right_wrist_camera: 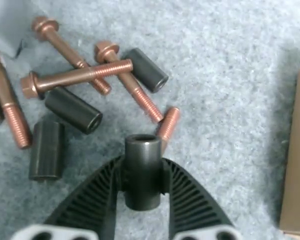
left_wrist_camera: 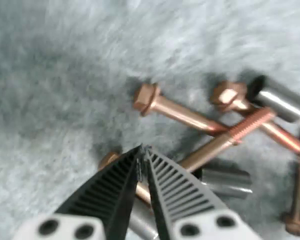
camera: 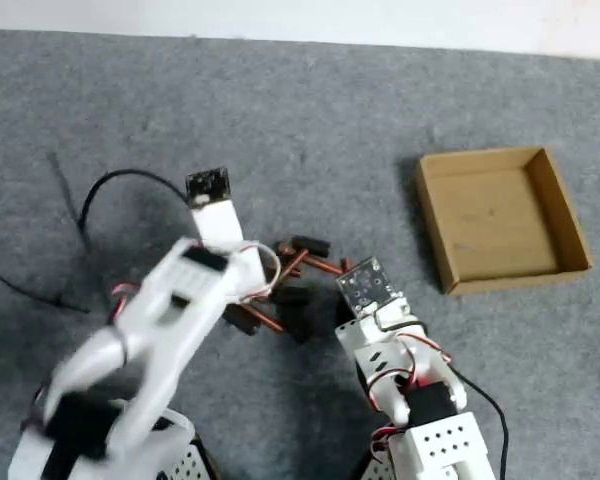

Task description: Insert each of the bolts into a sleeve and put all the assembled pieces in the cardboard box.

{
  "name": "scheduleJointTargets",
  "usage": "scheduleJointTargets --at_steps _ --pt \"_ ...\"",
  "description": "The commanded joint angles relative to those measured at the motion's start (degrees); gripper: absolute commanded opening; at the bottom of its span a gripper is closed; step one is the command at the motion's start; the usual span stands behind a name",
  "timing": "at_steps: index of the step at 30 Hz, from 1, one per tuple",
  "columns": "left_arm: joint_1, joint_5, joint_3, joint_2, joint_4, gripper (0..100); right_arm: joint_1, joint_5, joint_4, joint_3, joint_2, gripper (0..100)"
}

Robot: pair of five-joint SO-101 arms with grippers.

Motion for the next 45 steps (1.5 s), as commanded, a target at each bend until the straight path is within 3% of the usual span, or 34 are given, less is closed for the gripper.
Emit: scheduleJointTargets --at_steps 1,8,10,13,19,26,30,35,40,45 --pt "-2.5 -1.6 11.7 -13.2 -15.6 0 0.6 -0.1 -0.7 0.0 -0.9 0.5" --pt "-5.0 -1.5 34.4 -29.3 -47.2 0 0.6 -0.1 -0.8 0.0 -0.9 0.5" --pt "-5.0 -1.5 38.0 -31.9 -53.1 0 0.6 -0.1 -0.9 0.0 -0.9 0.5" --pt "-5.0 -1.3 39.9 -33.5 -55.6 0 0.6 -0.1 -1.0 0.0 -0.9 0.5" --pt "-4.5 -1.4 38.3 -33.5 -52.2 1 0.6 -0.1 -1.0 0.1 -1.0 0.5" --pt "-5.0 -1.4 23.3 -30.5 -22.1 1 0.6 -0.1 -1.0 0.6 -1.0 0.5" --pt "-4.6 -1.3 17.7 -16.9 -22.9 3 0.6 -0.1 -1.0 1.1 -1.1 0.5" --pt "-2.5 1.6 6.4 1.5 -18.8 20 0.6 -0.1 -1.0 1.2 -1.1 0.5" --pt "-2.8 6.4 -0.5 3.7 -9.1 27 0.6 0.0 -1.0 1.2 -1.1 0.5" --pt "-2.8 7.4 -1.2 5.1 -10.2 27 0.6 0.0 -1.0 1.2 -1.1 0.5"
